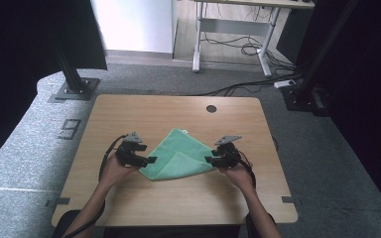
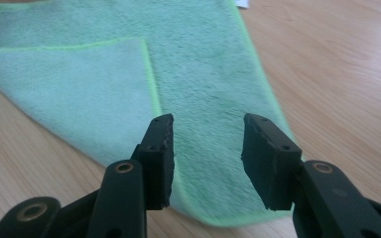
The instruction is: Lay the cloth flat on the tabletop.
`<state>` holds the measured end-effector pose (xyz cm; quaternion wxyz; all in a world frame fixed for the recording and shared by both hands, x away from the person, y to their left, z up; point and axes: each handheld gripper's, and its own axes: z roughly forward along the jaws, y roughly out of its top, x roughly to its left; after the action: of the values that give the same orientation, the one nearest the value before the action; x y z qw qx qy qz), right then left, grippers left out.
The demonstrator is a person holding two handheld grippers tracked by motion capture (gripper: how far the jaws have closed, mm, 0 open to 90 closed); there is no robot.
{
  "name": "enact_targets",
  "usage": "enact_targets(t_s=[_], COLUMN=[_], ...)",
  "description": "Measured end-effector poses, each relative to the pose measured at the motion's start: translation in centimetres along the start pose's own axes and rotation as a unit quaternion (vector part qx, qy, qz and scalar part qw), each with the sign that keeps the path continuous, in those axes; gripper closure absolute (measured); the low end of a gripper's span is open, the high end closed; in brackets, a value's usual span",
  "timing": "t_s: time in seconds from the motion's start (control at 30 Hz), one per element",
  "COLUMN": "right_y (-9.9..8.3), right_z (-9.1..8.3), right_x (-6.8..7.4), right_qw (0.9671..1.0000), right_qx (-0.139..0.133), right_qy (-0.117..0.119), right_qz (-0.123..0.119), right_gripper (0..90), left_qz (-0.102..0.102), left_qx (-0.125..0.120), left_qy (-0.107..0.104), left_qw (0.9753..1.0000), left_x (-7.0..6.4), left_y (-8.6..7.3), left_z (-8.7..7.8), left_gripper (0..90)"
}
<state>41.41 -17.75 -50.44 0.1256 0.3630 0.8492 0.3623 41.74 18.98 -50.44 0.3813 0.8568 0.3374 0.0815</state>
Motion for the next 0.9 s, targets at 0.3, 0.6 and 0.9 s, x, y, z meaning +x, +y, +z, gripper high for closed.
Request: enact_targets(t_s=[0.3,0.6,0.9], right_y=[-0.8,-2.4,-1.2], right_z=[1.3,2.5,3.6], right_x=[1.8,1.2,-0.6], right_qw=[0.9997,0.9982,0.9968], right_qx=[0.023,0.036,0.033], right_qy=[0.011,-0.044,-0.071], right_qz=[-0.004,0.018,0.016], right_gripper=[41.7,30.9,29.5], left_qz=[-0.006,-0.008,0.010], left_qx=[0.050,0.052,0.061], left_qy=[0.063,0.077,0.062], left_qw=[0.9967,0.9956,0.9962], left_x=[1.4,0.5,-2.5], left_y=[-1.8,-2.7,-3.7], left_z=[2.3,2.1,1.5], left_gripper=[20.5,19.7,19.3])
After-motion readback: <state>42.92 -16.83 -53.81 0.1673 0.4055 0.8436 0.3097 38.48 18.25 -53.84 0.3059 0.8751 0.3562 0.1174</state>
